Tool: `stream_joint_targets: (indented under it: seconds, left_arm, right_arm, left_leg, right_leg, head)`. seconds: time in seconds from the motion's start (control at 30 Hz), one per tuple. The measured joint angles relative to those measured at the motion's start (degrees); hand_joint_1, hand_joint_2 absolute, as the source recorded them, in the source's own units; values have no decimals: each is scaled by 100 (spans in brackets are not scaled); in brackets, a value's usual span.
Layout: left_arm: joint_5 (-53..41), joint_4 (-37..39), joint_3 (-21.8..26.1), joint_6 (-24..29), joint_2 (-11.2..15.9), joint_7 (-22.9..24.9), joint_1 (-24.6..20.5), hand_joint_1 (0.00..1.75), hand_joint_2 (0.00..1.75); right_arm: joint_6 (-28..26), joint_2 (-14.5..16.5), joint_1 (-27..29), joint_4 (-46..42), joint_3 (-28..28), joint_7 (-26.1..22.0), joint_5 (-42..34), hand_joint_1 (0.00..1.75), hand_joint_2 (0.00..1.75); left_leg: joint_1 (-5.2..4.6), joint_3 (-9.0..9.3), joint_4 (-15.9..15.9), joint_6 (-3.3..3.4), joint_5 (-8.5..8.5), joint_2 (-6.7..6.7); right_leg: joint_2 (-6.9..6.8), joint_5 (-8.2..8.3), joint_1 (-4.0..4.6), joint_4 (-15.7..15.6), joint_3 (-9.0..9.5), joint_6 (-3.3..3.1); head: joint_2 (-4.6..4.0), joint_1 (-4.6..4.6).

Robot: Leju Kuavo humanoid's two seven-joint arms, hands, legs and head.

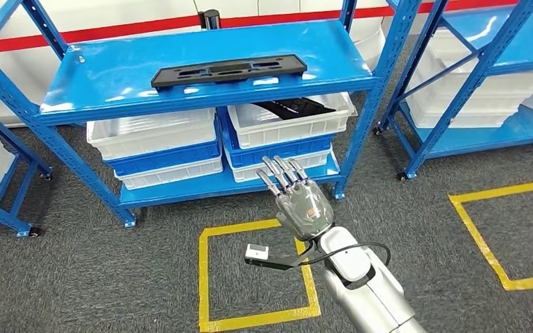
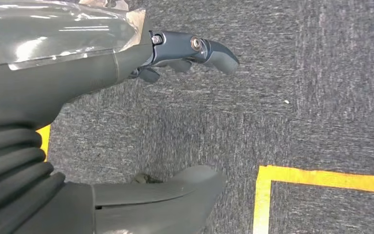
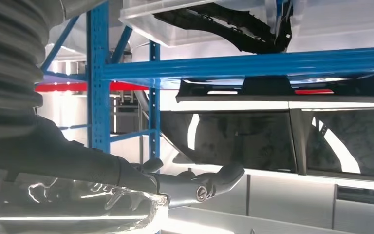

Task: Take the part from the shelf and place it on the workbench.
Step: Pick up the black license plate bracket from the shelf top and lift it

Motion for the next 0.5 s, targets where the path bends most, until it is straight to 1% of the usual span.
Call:
stream_joint_targets:
  seconds: [0.03,0.07,0.1,0.13,0.17,0.2,0.23,0.27,0.3,0.33,0.37,0.4,0.43,0.47,0.5]
  left_arm:
    - [-16,1,-10,0,-1,4,0,0,0]
    - [-33,1,-20,8,-3,10,1,0,0]
    - [-43,2,-29,21,-7,19,1,0,0]
    - [-51,2,-39,37,-8,30,2,0,0]
    - [-59,2,-50,49,-10,43,6,0,0]
    - [-63,3,-58,59,-18,53,14,0,0]
    - [-67,4,-64,63,-25,62,24,0,0]
    - [-68,5,-67,69,-34,68,31,0,0]
    - [-68,7,-67,81,-36,73,35,0,0]
    - [-68,12,-68,98,-24,81,29,0,0]
    - [-67,17,-69,121,-14,92,18,0,0]
    - [-67,23,-70,143,-4,108,9,0,0]
    - [-64,27,-72,162,1,123,2,0,0]
    - [-62,28,-74,176,-7,133,-2,0,0]
    - [-63,30,-75,182,-9,143,-6,0,0]
  right_arm:
    - [12,-4,-3,-7,-28,20,9,0,175]
    - [24,-8,-6,-13,-60,35,14,0,175]
    - [39,-13,-7,-14,-89,48,19,0,175]
    - [58,-18,0,-15,-114,56,25,0,175]
    - [75,-26,19,-14,-140,61,33,0,175]
    - [88,-34,39,-13,-165,62,41,0,175]
    - [97,-40,53,-13,-188,62,50,0,175]
    - [99,-45,62,-11,-208,62,56,0,175]
    - [103,-46,68,-9,-221,61,61,0,175]
    - [111,-47,73,-4,-229,61,64,0,175]
    - [126,-42,83,2,-237,59,69,0,175]
    - [141,-39,103,6,-249,57,77,0,175]
    - [152,-33,122,8,-261,54,85,0,175]
    - [159,-17,139,6,-272,50,95,0,175]
    - [157,-6,151,4,-286,47,105,0,175]
  left_leg:
    - [19,64,-67,43,-11,-5]
    - [39,131,-117,66,-5,-7]
    - [52,147,-133,75,-10,-3]
    - [68,160,-133,73,-17,-7]
    - [90,172,-131,53,-31,-11]
    - [119,195,-127,16,-55,-21]
    - [159,234,-119,-38,-91,-30]
    - [209,297,-104,-111,-141,-38]
    - [245,340,-75,-204,-208,-42]
    - [284,384,-8,-289,-281,-44]
    - [299,391,50,-367,-355,-44]
    - [305,388,100,-427,-417,-44]
    - [319,401,138,-458,-453,-41]
    - [327,361,180,-484,-434,-34]
    - [349,285,341,-496,-339,-24]
  right_leg:
    - [4,-53,5,166,-96,-8]
    - [9,-161,10,417,-257,-51]
    - [15,-295,5,751,-456,-97]
    - [18,-421,-3,1113,-694,-114]
    - [19,-491,-18,1396,-901,-87]
    - [18,-473,-43,1512,-1027,-12]
    - [15,-359,-76,1413,-1038,84]
    - [10,-168,-123,1111,-944,196]
    - [2,62,-185,711,-805,319]
    - [8,151,-223,370,-691,352]
    - [9,195,-240,164,-610,317]
    - [16,164,-247,95,-588,229]
    - [27,72,-231,125,-585,95]
    - [38,64,-224,163,-553,9]
    - [51,31,-224,158,-507,-49]
  head:
    - [-1,3]
    - [-1,16]
    - [-2,26]
    - [-1,34]
    - [-1,45]
    - [-1,45]
    - [-1,47]
    - [-1,47]
    - [-1,59]
    - [-1,82]
    - [-1,99]
    - [-1,100]
    - [-1,85]
    - [-1,55]
    - [0,20]
